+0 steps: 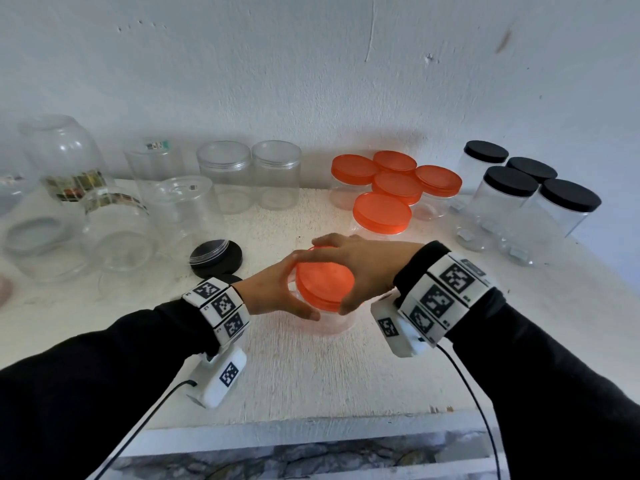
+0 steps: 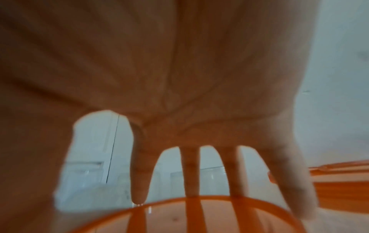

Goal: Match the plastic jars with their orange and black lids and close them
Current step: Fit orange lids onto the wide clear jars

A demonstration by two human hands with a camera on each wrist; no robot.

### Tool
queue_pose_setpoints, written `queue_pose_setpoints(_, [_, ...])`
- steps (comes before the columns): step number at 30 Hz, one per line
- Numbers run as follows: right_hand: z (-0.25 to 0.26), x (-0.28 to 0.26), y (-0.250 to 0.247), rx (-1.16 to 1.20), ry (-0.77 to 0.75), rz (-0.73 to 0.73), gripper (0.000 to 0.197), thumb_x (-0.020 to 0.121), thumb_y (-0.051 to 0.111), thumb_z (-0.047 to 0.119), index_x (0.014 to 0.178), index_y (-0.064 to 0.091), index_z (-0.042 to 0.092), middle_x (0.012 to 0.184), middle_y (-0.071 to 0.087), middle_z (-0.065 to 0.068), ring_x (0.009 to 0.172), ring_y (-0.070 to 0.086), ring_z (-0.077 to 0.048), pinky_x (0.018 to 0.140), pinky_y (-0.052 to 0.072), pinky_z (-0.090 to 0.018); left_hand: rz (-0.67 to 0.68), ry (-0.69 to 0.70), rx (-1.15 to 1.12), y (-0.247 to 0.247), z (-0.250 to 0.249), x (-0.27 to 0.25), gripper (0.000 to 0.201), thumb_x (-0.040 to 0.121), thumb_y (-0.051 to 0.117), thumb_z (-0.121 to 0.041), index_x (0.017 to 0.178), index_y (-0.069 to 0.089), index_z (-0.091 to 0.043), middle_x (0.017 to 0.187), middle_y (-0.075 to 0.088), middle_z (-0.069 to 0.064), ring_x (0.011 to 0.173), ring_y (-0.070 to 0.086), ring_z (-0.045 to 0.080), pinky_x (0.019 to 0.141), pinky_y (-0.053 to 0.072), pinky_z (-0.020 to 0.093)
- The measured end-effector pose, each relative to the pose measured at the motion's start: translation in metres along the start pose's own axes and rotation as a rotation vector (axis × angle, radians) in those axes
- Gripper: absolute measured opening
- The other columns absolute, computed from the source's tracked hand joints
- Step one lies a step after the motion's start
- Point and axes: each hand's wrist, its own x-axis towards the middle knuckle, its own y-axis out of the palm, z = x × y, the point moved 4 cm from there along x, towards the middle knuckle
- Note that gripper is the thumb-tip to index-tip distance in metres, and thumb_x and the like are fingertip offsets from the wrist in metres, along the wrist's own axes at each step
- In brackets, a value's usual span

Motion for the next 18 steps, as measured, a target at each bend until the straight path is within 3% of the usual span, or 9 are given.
queue_pose_setpoints(4, [0.0024,0.0038,-0.001,-0.097,0.041,-0.104,0.086,0.067,0.073,0.051,0.137,0.024,0.051,0.134,0.031,0.004,0.116,0.036,-0.024,0.084,0.043,-0.036,0.008,0.033,-0.014,-0.0002,-0.0008,-0.001,0.103,0.053,0.089,-0.02,0.137,0.028,-0.027,0.13,0.043,-0.015,0.124,0.041,0.005,0.102,0.035,0.023])
queue_pose_setpoints(8, [0.0012,0.0038,-0.0039,-0.122,0.043,-0.163,0.085,0.062,0.069,0.065,0.135,0.027,0.05,0.124,0.038,0.002,0.101,0.045,-0.021,0.074,0.042,-0.032,0.042,0.052,-0.031,-0.0013,-0.0028,-0.0018,0.094,0.059,0.085,-0.007,0.131,0.03,-0.032,0.131,0.046,-0.016,0.124,0.042,-0.001,0.103,0.035,0.021])
queue_pose_setpoints(12, [0.0011,0.0036,-0.0028,-0.122,0.037,-0.229,0.086,0.061,0.065,0.071,0.136,0.031,0.045,0.118,0.042,0.0,0.088,0.044,-0.017,0.071,0.044,-0.03,0.018,0.063,-0.026,-0.0018,-0.0049,-0.0018,0.096,0.055,0.086,-0.006,0.133,0.033,-0.026,0.13,0.049,-0.012,0.123,0.045,0.001,0.104,0.036,0.022])
queue_pose_setpoints(18, [-0.0023,0.0028,0.0047,-0.099,0.068,-0.335,0.086,0.063,0.064,0.07,0.138,0.035,0.038,0.118,0.044,-0.002,0.092,0.045,-0.02,0.072,0.041,-0.03,-0.019,0.037,0.051,-0.002,-0.0077,-0.0041,0.098,0.048,0.09,-0.02,0.129,0.036,-0.025,0.124,0.053,-0.009,0.118,0.05,0.008,0.102,0.041,0.03])
